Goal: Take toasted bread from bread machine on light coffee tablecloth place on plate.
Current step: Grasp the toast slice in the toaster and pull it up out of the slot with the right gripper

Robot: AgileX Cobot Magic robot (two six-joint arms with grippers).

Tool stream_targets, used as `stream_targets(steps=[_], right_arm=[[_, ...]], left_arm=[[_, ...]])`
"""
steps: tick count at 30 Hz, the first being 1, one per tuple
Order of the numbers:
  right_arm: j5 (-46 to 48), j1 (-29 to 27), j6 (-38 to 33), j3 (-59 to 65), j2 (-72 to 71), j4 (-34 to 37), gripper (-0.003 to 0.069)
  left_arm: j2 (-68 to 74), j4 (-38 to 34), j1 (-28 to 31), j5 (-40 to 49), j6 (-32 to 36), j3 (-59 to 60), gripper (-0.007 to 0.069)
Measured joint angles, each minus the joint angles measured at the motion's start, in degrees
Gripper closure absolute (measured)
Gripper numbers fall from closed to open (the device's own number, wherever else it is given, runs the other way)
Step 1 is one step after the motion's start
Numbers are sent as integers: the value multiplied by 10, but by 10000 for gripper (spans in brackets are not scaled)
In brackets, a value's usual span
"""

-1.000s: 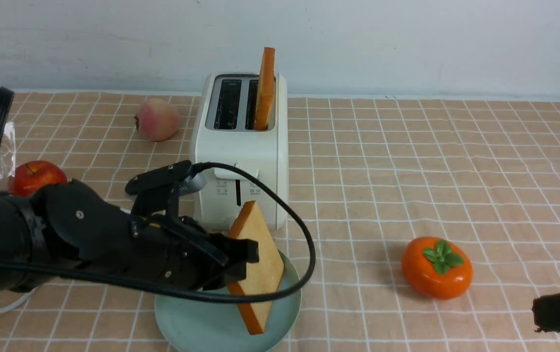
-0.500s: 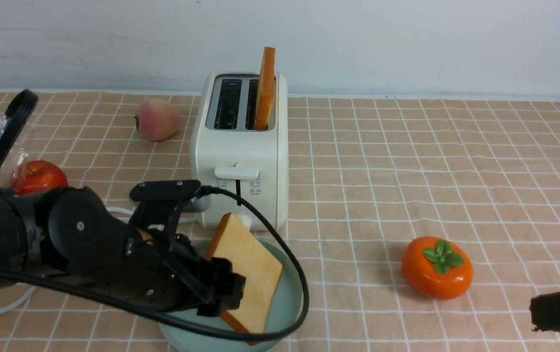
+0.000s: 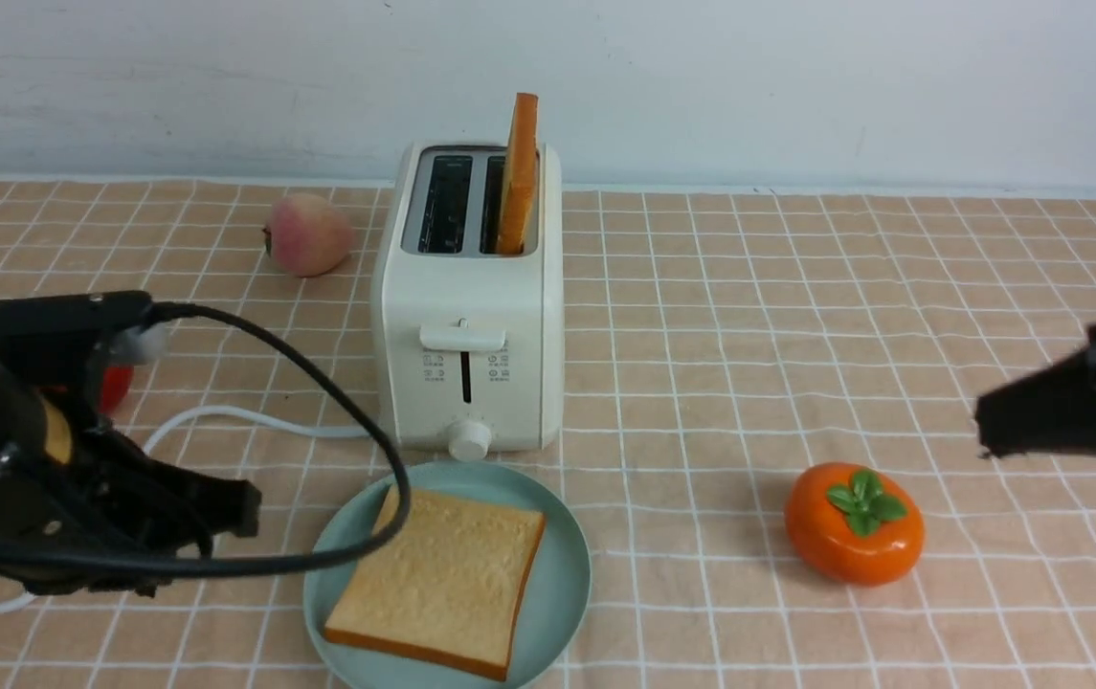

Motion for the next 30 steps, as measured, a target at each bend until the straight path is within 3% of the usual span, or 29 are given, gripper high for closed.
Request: stream_targets(steps=[6, 12, 19, 23, 27, 30], right_arm=[[-50, 131, 48, -145, 170, -63, 603], [-70, 172, 114, -300, 310, -122, 477], [-88, 177, 123, -517, 486, -137, 167], [-118, 177, 123, -602, 562, -137, 81], [-159, 177, 123, -631, 617, -137, 101], [-172, 177, 133, -634, 641, -137, 235]], left_arm=[[-159, 0, 0, 37, -1, 0, 638], [-291, -1, 0, 62, -2, 7, 638], [-469, -8, 1, 78, -13, 88, 638], [-529, -9, 1, 93, -15, 118, 638], [-554, -8, 1, 111, -15, 122, 638], [-559, -7, 1, 125, -16, 122, 638]])
